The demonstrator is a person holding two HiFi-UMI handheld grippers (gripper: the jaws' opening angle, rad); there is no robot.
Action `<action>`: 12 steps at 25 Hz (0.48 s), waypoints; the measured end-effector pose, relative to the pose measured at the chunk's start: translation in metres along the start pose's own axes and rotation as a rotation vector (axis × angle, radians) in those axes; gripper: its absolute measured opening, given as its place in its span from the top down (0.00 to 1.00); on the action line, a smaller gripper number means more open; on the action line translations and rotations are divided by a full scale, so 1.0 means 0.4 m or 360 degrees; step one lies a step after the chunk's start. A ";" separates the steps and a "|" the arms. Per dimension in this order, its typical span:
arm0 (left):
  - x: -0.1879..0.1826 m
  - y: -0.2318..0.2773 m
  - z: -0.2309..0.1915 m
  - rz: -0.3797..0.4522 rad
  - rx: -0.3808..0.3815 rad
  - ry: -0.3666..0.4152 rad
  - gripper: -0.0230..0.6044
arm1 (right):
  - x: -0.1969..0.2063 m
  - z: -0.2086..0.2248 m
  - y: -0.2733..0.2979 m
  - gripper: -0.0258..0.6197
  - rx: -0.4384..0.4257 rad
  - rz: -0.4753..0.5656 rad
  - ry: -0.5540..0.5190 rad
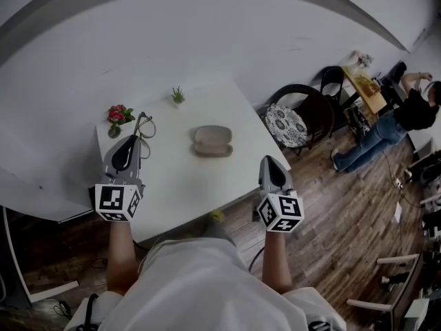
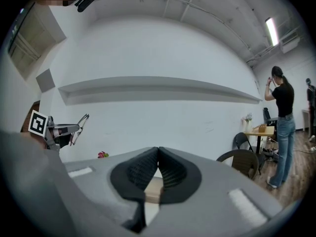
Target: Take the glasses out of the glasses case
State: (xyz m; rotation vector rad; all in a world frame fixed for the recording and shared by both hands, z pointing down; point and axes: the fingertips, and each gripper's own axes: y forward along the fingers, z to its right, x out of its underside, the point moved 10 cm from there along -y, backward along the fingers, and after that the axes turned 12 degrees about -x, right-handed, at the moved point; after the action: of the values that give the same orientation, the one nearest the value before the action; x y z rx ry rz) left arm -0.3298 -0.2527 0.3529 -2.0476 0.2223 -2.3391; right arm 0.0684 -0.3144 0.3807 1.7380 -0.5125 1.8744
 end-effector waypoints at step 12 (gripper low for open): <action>-0.001 0.002 -0.007 0.0025 -0.0020 -0.0043 0.92 | 0.000 -0.001 -0.003 0.96 -0.0003 0.0027 -0.0032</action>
State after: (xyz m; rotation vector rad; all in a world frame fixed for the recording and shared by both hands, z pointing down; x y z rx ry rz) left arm -0.3326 -0.2533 0.3519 -2.0740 0.2522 -2.3055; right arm 0.0689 -0.3131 0.3805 1.7579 -0.5381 1.8691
